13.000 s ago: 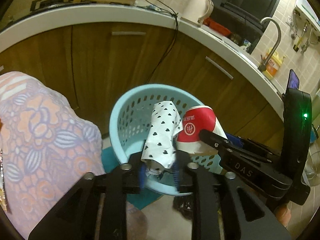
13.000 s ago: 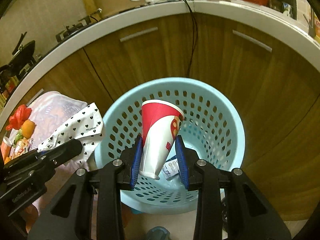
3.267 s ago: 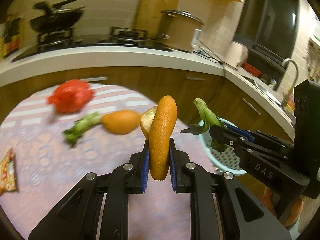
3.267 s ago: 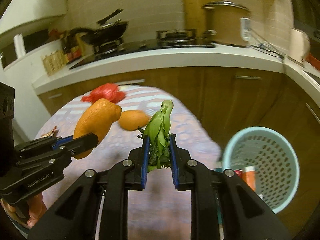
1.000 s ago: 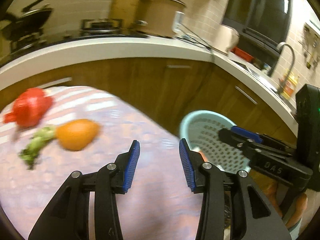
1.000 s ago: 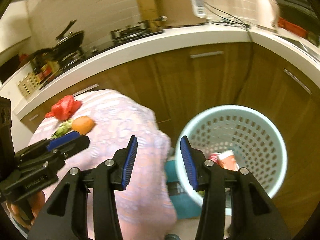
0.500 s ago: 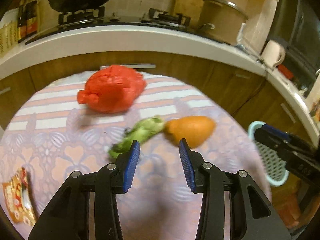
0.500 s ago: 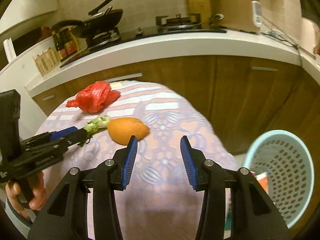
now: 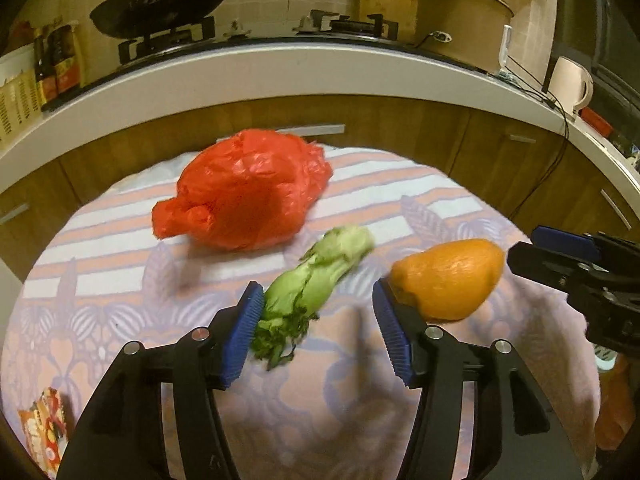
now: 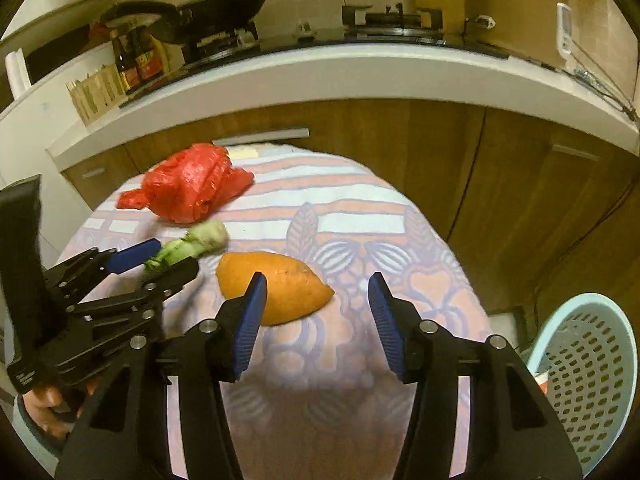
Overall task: Collect trash
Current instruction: 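Move both tools back over the table toward the remaining items, then grasp the second bok choy with the left tool while the right tool grasps the orange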
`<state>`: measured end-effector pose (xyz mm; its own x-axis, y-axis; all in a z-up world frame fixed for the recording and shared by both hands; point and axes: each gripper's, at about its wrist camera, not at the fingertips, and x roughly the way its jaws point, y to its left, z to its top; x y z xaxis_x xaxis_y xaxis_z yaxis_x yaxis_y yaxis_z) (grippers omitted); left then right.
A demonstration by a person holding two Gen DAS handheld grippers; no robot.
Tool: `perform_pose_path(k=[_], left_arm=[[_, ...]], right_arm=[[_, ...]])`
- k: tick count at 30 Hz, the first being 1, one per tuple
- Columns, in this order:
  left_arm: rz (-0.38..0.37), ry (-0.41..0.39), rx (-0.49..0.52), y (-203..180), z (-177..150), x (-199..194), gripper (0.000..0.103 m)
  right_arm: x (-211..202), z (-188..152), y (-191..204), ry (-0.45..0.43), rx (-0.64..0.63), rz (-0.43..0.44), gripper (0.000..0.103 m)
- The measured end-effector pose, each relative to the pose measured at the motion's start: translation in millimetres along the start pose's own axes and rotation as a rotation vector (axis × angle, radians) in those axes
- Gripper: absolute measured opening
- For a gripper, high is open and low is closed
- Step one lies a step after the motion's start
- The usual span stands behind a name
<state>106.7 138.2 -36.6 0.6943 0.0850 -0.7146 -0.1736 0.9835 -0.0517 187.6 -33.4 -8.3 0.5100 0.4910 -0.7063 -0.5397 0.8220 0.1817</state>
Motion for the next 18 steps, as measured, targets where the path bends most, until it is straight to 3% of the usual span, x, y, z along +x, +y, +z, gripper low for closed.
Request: perform_pose_path(k=[7, 10, 12, 18], left_arm=[[-0.012, 0.027, -0.068, 14.1, 5.8, 8.6, 0.053], [0.02, 0.036, -0.071, 14.4, 6.5, 12.2, 0.049], [0.04, 0.034, -0.079, 16.3, 7.8, 13.2, 0.039], [0.01, 0.01, -0.119, 23.5, 6.1, 7.7, 0.028]], right_arm=[[19.8, 2.2, -5.1, 0.003, 0.025, 0.014, 0.056], [23.0, 3.8, -8.7, 0.0, 0.041, 0.013, 0.059], [24.1, 4.2, -9.7, -0.004, 0.049, 0.009, 0.061], [21.3, 1.4, -12.2, -0.031, 0.075, -0.002, 0.067]])
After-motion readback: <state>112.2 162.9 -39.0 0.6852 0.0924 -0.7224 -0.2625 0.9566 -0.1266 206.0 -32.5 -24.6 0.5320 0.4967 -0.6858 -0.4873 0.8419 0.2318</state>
